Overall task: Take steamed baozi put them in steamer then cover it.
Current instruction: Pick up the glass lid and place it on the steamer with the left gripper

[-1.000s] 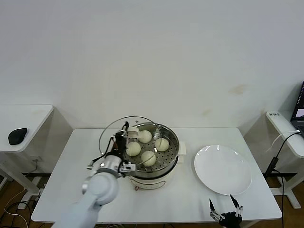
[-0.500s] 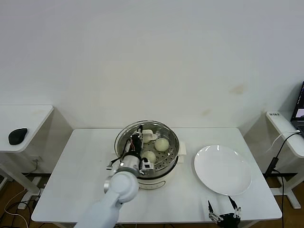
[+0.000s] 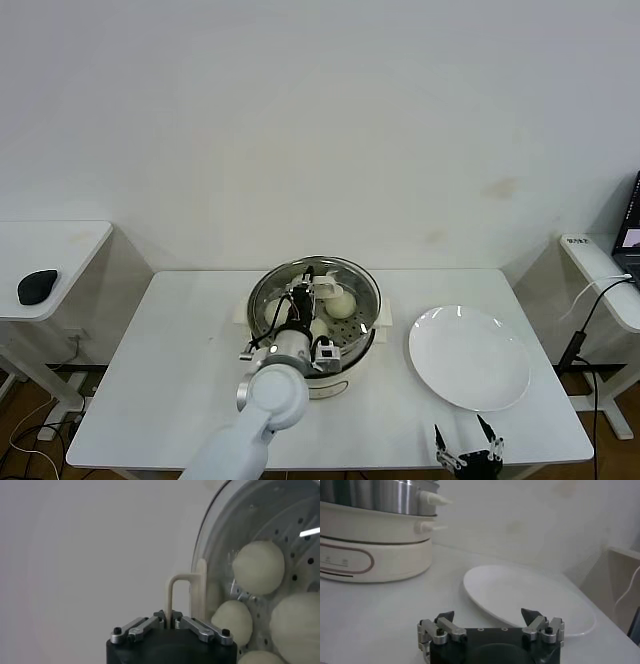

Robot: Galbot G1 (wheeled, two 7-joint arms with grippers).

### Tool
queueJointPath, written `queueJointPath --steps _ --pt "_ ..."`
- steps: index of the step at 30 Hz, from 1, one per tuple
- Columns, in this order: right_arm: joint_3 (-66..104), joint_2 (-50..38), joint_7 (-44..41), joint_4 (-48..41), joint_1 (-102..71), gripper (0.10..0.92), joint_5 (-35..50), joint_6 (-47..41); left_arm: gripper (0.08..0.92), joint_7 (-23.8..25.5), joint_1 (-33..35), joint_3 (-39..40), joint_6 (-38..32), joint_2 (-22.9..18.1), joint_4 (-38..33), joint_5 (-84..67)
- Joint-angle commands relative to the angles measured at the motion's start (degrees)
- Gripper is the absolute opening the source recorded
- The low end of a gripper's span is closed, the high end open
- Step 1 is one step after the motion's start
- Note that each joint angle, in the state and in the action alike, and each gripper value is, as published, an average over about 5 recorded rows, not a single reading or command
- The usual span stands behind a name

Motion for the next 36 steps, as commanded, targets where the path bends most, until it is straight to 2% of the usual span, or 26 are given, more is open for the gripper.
queueJointPath --steps 1,36 --pt "-0.21 0.02 0.0 -0.25 0.05 0.823 -0.23 0.08 0.147 0.31 1.03 0.0 -0.74 -1.17 -0.27 3.32" --pt "-0.95 -0.02 -0.12 -1.01 0.07 0.823 -0.6 0.33 0.147 -1.3 1.54 -1.83 -1.97 -1.99 2.31 3.91"
